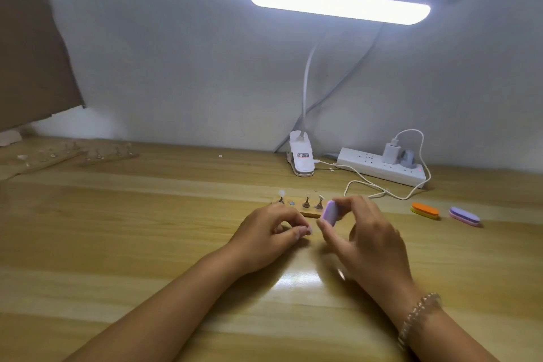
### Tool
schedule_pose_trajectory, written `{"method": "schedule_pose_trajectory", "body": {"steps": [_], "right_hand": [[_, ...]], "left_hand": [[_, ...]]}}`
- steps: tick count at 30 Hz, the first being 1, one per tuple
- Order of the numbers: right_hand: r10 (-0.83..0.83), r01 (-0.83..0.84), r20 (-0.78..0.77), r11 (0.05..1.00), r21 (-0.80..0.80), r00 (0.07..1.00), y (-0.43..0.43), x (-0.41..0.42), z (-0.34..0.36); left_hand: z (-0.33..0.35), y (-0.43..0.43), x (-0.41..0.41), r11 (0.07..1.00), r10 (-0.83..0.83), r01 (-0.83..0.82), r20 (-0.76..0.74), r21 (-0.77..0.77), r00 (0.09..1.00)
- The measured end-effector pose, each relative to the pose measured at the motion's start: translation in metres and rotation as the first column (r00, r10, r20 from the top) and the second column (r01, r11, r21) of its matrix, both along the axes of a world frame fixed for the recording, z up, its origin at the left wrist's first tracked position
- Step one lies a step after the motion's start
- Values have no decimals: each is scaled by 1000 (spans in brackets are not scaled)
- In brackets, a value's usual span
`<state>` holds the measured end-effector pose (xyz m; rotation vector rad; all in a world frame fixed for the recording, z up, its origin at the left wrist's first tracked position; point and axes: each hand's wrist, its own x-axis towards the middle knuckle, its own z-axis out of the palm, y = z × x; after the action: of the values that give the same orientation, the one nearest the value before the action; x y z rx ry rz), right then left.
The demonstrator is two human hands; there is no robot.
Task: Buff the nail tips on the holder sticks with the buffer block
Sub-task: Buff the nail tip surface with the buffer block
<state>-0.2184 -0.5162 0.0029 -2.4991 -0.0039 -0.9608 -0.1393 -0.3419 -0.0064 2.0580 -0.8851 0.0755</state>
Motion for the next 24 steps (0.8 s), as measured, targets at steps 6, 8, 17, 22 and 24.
{"method": "schedule_pose_trajectory", "body": {"steps": [6,8,17,22,24], "right_hand": [[110,-140,-157,970,-198,981,9,-4,-4],[66,-84,-123,986,-141,990,6,-1,-2],[57,-63,-122,997,-51,991,-1,3,-2],[109,-124,-94,976,-180,990,7,-7,-3],[87,-105,-94,973,-207,992,8,-5,-4]], "left_hand": [[-3,0,2,999,21,-22,24,45,999],[-2,1,2,1000,8,-8,4,-6,1000],[-3,1,4,999,0,-2,-35,-38,999],[-5,1,3,999,5,-5,9,36,1000],[-5,1,4,1000,13,-13,4,21,1000]]}}
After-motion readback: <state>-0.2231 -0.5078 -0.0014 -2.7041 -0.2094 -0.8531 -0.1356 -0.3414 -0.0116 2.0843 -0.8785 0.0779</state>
